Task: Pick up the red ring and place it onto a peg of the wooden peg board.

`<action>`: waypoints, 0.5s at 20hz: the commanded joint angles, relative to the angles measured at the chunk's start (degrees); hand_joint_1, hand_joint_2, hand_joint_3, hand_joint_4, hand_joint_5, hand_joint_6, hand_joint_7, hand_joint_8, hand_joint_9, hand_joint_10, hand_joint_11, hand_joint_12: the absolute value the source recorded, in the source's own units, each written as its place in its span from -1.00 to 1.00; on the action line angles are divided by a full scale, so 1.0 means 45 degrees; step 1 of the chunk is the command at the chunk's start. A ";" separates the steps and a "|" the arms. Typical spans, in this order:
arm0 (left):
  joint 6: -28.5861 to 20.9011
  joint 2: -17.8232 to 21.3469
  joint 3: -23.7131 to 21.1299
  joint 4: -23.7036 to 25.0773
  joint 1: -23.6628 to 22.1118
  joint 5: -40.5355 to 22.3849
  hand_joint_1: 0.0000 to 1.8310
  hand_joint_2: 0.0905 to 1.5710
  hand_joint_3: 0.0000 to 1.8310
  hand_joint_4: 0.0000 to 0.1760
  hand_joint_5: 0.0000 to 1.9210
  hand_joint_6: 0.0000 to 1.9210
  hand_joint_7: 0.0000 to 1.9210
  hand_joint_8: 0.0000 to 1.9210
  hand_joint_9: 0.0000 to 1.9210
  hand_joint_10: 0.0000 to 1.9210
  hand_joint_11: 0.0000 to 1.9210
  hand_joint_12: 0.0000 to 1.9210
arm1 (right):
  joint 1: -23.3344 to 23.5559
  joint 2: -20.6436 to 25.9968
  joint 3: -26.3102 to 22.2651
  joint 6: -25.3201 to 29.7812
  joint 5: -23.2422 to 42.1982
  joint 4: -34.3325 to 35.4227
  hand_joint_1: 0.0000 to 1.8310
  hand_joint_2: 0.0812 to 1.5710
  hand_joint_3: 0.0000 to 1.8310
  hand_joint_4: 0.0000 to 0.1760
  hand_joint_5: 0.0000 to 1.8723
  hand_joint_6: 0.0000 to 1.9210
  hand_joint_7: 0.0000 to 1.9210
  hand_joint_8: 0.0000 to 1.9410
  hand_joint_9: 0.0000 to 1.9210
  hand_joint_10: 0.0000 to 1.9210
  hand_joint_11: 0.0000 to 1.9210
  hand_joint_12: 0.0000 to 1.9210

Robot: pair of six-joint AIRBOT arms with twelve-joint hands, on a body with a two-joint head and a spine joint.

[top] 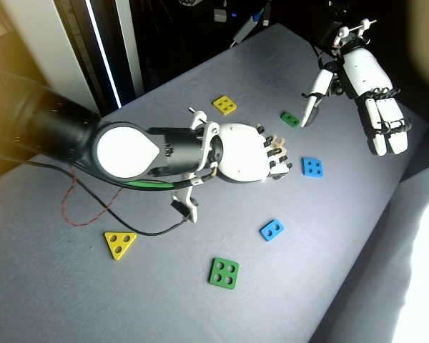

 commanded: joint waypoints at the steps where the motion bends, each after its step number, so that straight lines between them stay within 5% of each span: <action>1: -0.0013 0.0110 -0.0029 -0.0010 -0.0046 -0.1602 -0.48 0.18 -0.99 1.00 -0.97 -1.00 -1.00 -1.00 -1.00 -1.00 -1.00 -0.87 | -0.0024 0.0130 -0.0073 -0.0170 0.0664 0.0774 -0.13 0.16 -1.00 -0.01 -0.59 -1.00 -0.70 -1.00 -0.82 -1.00 -1.00 0.00; 2: -0.0013 0.0119 -0.0052 -0.0010 -0.0031 -0.1626 -0.49 0.18 -1.00 1.00 -0.97 -1.00 -1.00 -1.00 -1.00 -1.00 -1.00 -0.87 | -0.0106 0.0252 -0.0108 -0.0322 0.0646 0.1015 -0.19 0.17 -0.99 0.10 -0.61 -1.00 -0.71 -1.00 -0.82 -1.00 -1.00 0.00; 5: -0.0013 0.0198 -0.0171 -0.0008 0.0086 -0.1787 -0.47 0.19 -1.00 1.00 -0.97 -1.00 -1.00 -1.00 -1.00 -1.00 -1.00 -1.00 | -0.0401 0.0689 -0.0241 -0.1115 0.0597 0.2180 -0.20 0.21 -0.99 -0.35 -0.64 -1.00 -0.72 -1.00 -0.84 -1.00 -1.00 -0.31; 8: -0.0013 0.0281 -0.0309 -0.0047 0.0262 -0.1993 -0.47 0.19 -1.00 1.00 -0.97 -1.00 -1.00 -1.00 -1.00 -1.00 -1.00 -1.00 | -0.0701 0.1165 -0.0439 -0.2102 0.0668 0.3507 -0.20 0.22 -1.00 -0.39 -0.69 -1.00 -0.77 -1.00 -0.87 -1.00 -1.00 -0.28; 10: -0.0013 0.0315 -0.0383 -0.0055 0.0328 -0.2077 -0.45 0.19 -1.00 1.00 -0.97 -1.00 -1.00 -1.00 -1.00 -1.00 -1.00 -1.00 | -0.0827 0.1407 -0.0559 -0.2615 0.0740 0.4225 -0.17 0.23 -1.00 -0.13 -0.71 -1.00 -0.78 -1.00 -0.89 -1.00 -1.00 -0.36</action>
